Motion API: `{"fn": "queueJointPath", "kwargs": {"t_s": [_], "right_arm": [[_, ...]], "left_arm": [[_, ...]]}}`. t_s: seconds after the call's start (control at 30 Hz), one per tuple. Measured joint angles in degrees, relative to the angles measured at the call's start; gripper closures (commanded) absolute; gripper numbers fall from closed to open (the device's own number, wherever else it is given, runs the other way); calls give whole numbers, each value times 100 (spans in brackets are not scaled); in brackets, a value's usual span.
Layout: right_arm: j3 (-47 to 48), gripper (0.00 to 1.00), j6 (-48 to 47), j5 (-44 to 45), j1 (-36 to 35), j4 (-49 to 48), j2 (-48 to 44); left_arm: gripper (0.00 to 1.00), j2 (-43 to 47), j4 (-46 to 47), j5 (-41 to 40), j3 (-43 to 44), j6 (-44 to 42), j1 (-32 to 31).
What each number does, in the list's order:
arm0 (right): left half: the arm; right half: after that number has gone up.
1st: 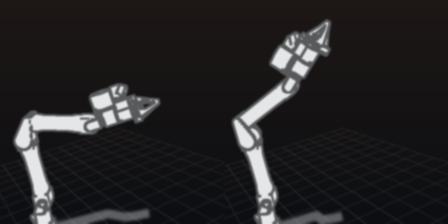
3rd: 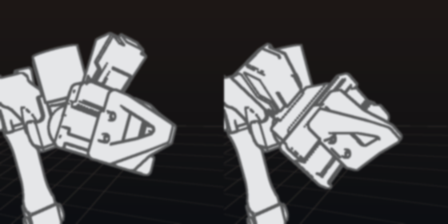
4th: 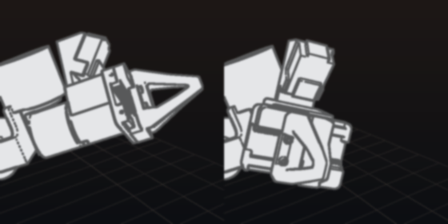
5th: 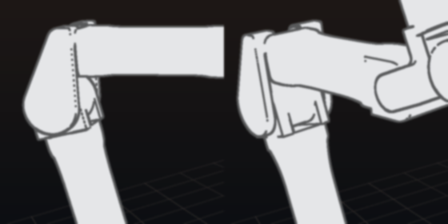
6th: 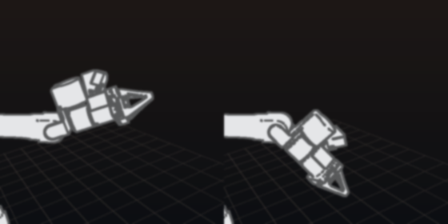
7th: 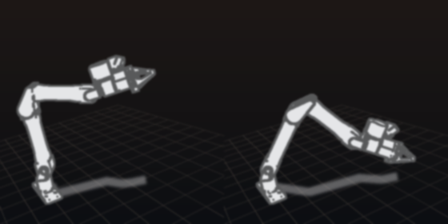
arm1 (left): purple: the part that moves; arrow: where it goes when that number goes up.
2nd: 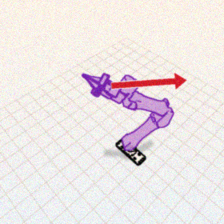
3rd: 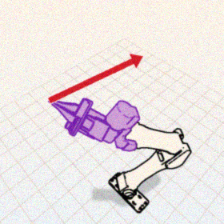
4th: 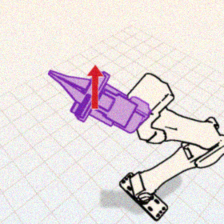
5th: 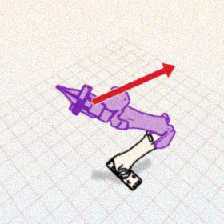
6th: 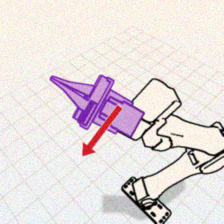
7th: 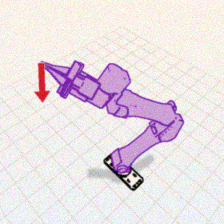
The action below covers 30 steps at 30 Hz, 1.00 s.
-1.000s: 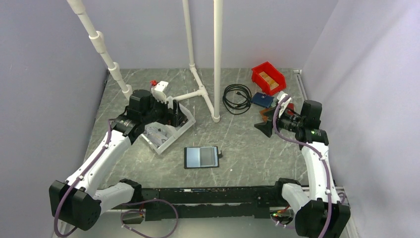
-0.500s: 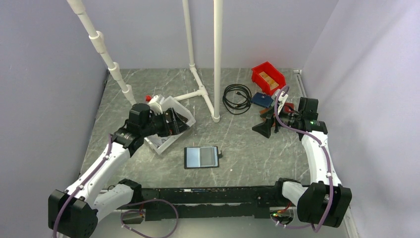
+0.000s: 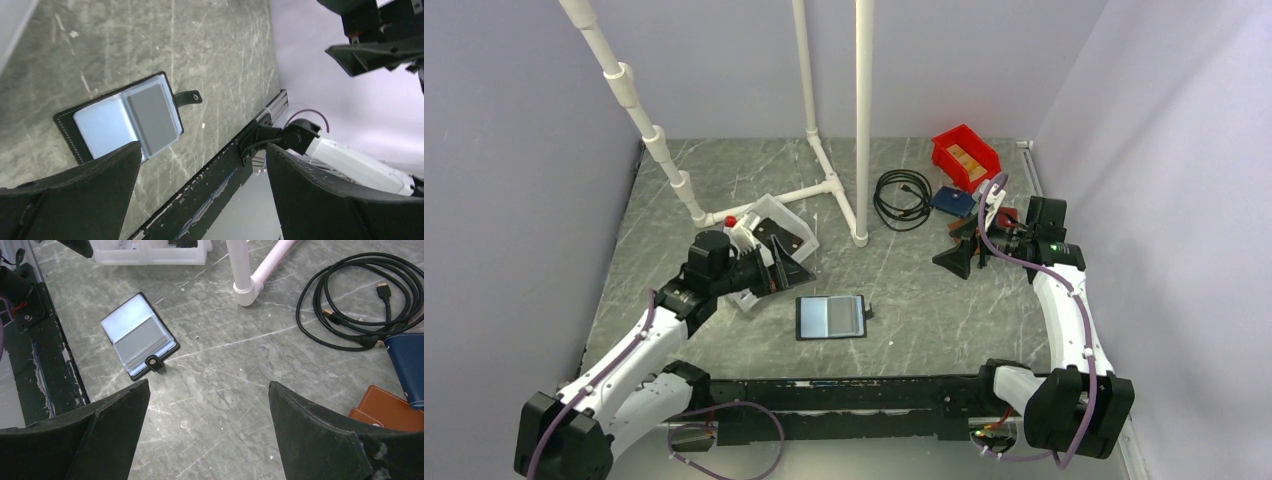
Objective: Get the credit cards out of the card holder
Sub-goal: Remove the credit card from the card holder.
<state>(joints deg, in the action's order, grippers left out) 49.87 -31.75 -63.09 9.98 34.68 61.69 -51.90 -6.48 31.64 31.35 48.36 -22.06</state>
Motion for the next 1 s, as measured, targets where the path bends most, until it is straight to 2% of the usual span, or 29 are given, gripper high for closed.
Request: {"fn": "queueJointPath", "kwargs": {"t_s": [0.13,0.37,0.47,1.0], "right_arm": [[0,9,0,-2,0,2,0],[2,8,-7,0,0,46,2],[0,7,-11,0,0,48,11],[0,7,-22,2,0,133,175]], "left_arm": [[0,181,-46,-157,4,-39,-452],[1,-50,-422,-1093,267,-356,-1921],[1,-140,-505,-1478,278,-426,-2354],[2,-485,-734,-2918,544,-544,-3469]]}}
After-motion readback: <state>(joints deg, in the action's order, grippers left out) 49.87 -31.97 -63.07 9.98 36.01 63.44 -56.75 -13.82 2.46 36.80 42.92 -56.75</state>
